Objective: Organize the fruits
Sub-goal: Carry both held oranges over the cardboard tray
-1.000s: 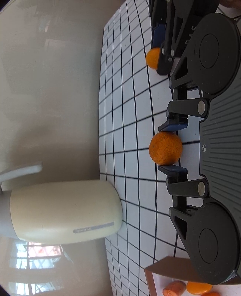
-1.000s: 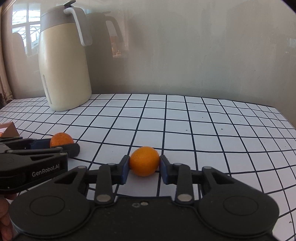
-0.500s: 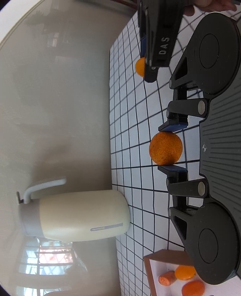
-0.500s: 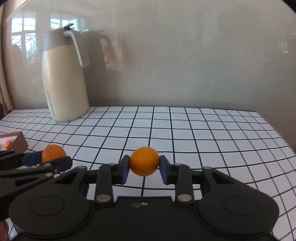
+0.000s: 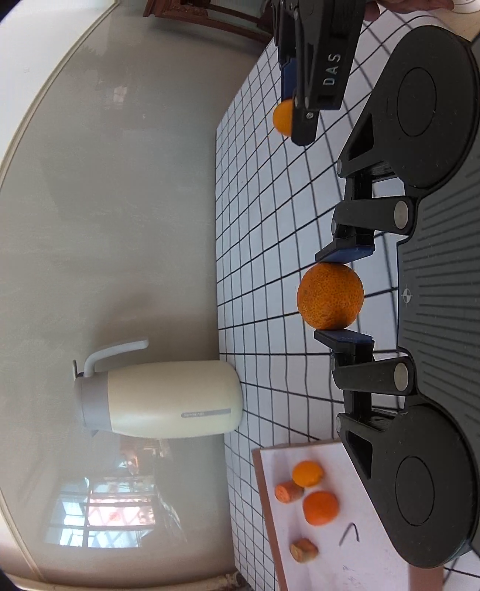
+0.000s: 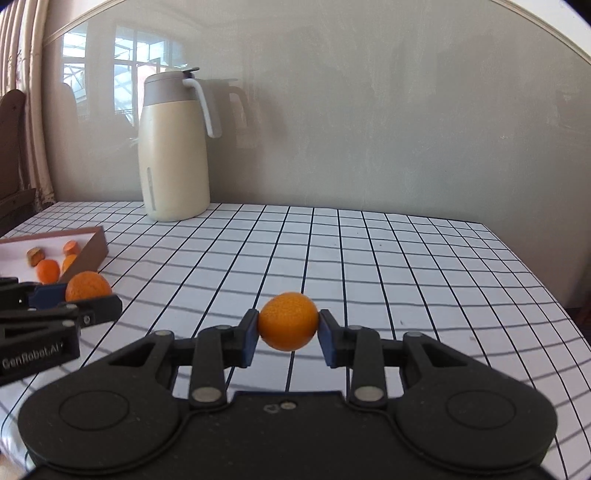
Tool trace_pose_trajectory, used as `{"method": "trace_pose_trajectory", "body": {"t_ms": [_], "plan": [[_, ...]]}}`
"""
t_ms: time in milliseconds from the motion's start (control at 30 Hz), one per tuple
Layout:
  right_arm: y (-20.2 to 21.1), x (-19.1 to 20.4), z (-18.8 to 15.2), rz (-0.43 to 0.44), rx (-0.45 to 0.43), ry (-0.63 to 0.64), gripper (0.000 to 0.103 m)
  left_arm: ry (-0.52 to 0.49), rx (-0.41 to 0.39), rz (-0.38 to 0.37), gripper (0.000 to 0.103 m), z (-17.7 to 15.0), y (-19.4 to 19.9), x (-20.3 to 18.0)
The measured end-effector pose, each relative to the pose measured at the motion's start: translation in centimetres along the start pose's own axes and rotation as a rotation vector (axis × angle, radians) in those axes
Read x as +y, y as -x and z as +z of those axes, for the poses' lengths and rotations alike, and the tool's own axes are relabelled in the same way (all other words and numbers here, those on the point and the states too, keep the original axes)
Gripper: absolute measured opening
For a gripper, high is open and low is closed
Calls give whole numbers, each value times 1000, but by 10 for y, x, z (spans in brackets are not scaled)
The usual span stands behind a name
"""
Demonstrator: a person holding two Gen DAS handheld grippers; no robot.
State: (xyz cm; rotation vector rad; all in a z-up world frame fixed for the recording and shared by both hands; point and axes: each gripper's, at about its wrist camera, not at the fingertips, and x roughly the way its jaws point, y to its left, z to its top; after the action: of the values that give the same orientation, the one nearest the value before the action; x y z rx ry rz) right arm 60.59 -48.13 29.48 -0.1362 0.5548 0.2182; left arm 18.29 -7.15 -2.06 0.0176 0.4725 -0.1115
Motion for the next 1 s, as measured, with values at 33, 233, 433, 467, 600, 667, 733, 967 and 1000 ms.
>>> {"method": "trace_pose_trajectory", "body": {"t_ms": [33, 233, 433, 467, 600, 667, 733, 967, 1000], "plan": [[5, 2, -2, -1, -1, 2, 25, -4, 0, 2, 37, -2, 6, 2], [30, 23, -7, 32, -38, 32, 25, -11, -22, 44, 37, -17, 43, 16], [43, 60, 1, 111, -89, 71, 26, 7, -65, 113, 37, -22, 75, 44], [44, 67, 2, 126, -91, 81, 26, 9, -70, 123, 37, -22, 78, 48], [45, 91, 7, 174, -99, 115, 25, 21, -94, 174, 37, -25, 95, 68], [45, 103, 9, 195, -108, 124, 25, 35, -99, 196, 37, -27, 101, 79], [45, 112, 11, 212, -115, 130, 25, 46, -105, 222, 37, -28, 106, 89], [43, 142, 15, 269, -128, 155, 26, 85, -126, 295, 37, -31, 120, 122], [43, 147, 15, 277, -130, 160, 26, 91, -127, 303, 37, -31, 121, 127]]}}
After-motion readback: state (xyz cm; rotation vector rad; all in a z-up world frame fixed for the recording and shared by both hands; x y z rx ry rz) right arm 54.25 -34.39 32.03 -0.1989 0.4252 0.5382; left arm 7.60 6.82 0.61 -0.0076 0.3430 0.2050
